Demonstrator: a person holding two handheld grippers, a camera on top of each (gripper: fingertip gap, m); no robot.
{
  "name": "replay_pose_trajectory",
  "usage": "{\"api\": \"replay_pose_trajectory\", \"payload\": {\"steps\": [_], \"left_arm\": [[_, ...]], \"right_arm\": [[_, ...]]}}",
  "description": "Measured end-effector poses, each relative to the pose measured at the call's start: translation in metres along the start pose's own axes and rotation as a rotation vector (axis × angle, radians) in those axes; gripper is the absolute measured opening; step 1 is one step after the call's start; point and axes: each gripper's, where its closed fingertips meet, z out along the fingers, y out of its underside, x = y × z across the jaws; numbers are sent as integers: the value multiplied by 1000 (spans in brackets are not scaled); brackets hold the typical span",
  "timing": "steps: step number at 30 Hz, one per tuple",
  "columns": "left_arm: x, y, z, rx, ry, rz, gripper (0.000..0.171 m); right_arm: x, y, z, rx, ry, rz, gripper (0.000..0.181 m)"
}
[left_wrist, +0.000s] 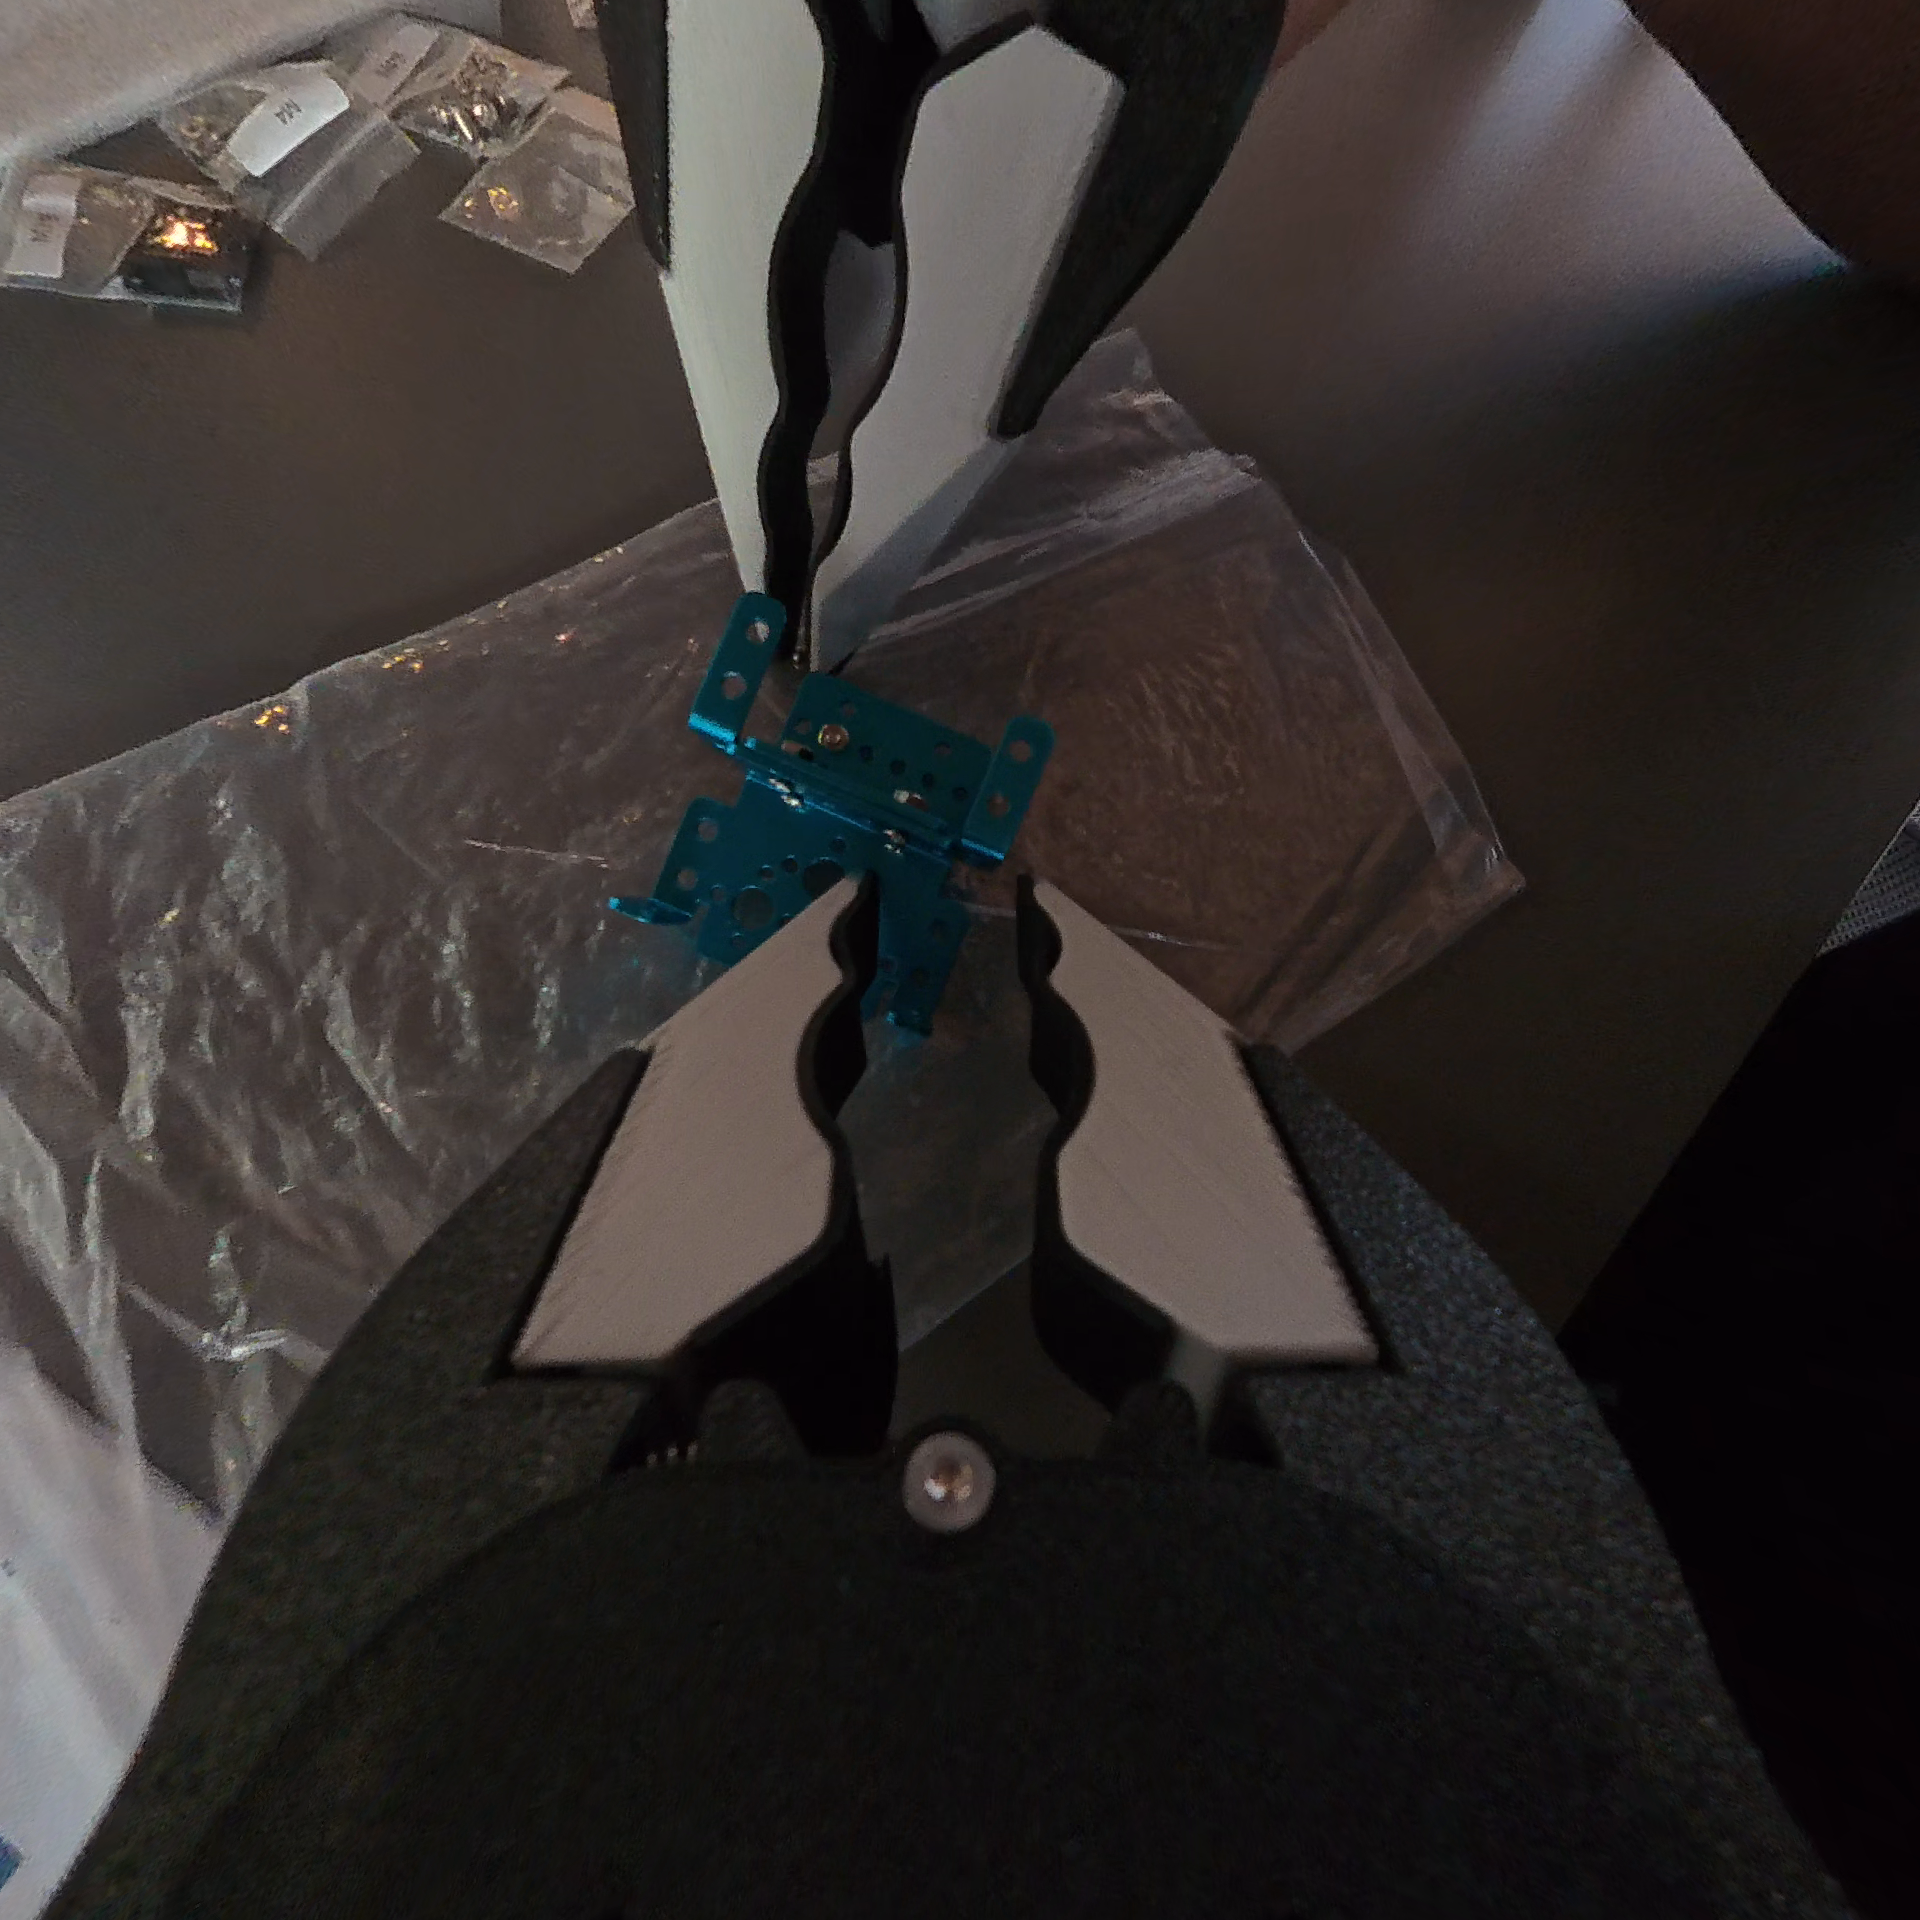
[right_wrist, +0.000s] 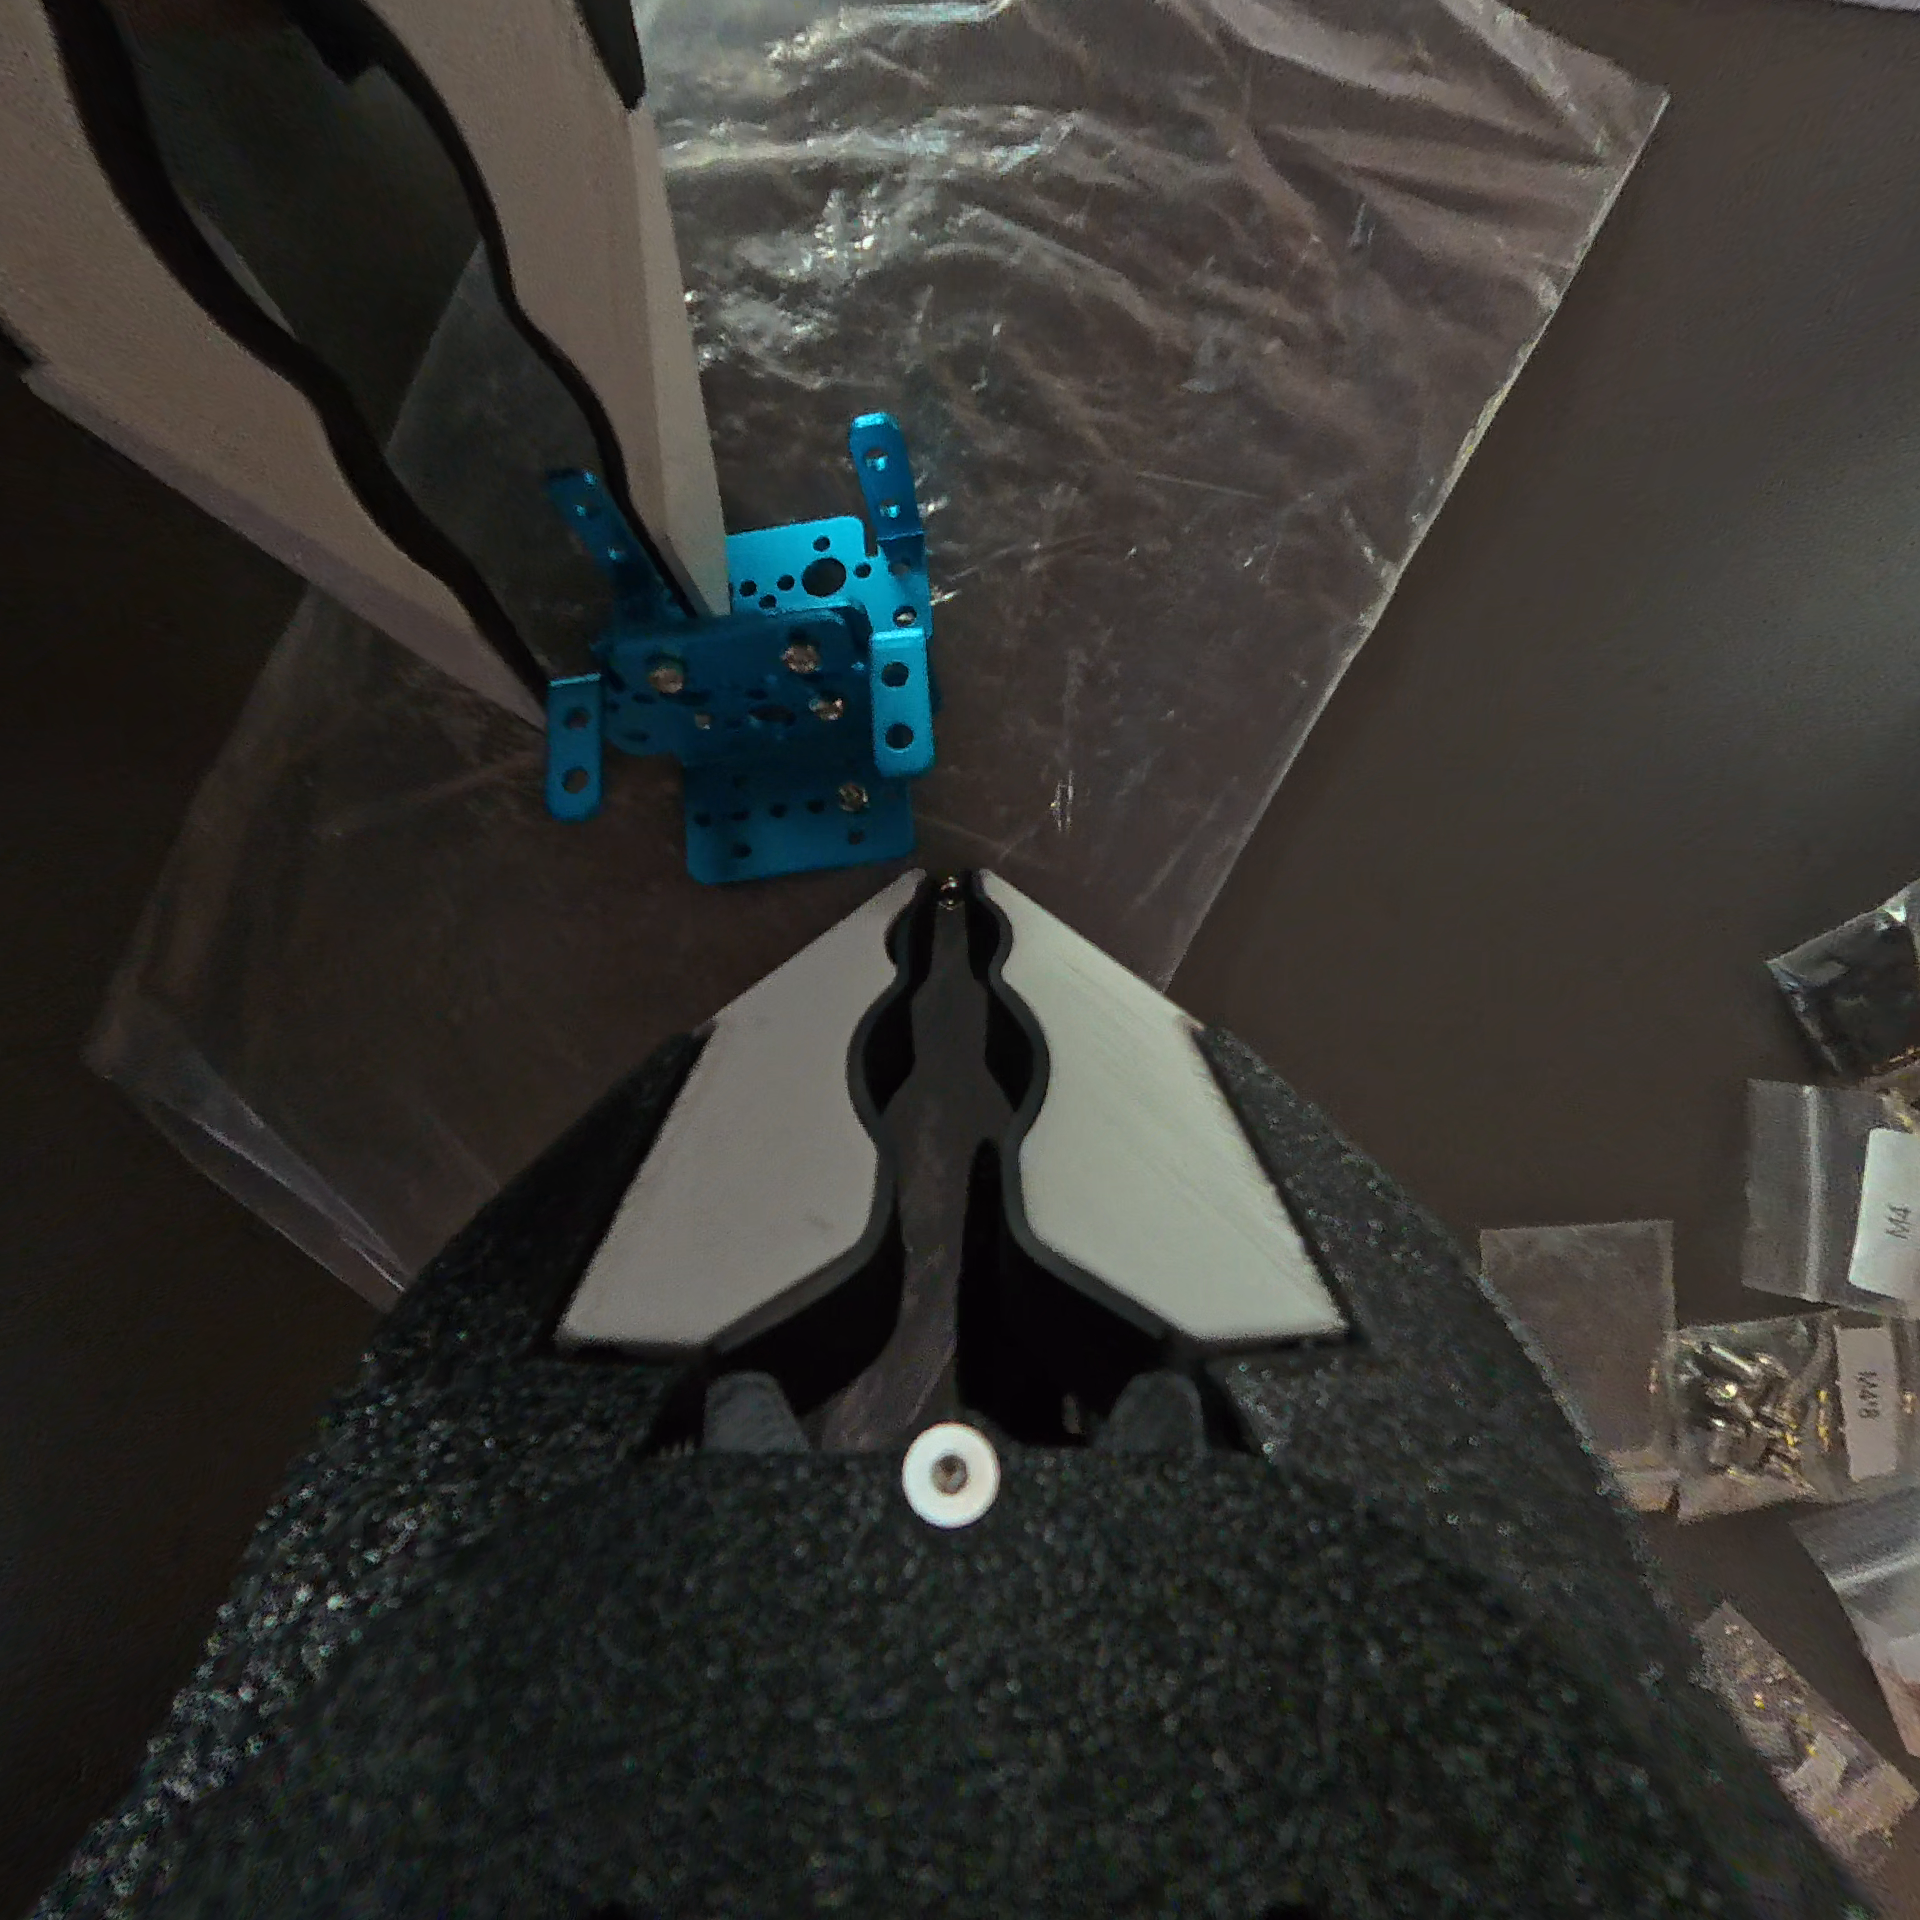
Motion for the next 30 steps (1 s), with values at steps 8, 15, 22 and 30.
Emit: {"api": "replay_pose_trajectory", "payload": {"steps": [8,15,22,30], "left_arm": [[0,1,-1,0,5,-2,26],[2,-4,0,8,31,-12,26],[3,-5,3,2,34,-10,26],[2,-6,3,11,35,-26,23]], "right_arm": [[-8,7,-10,4,-47,15,3],[-37,30,-18,-86,-121,-44,4],[-35,33,-22,-149,-54,-90,7],[-38,30,-17,-180,-62,-77,5]]}}
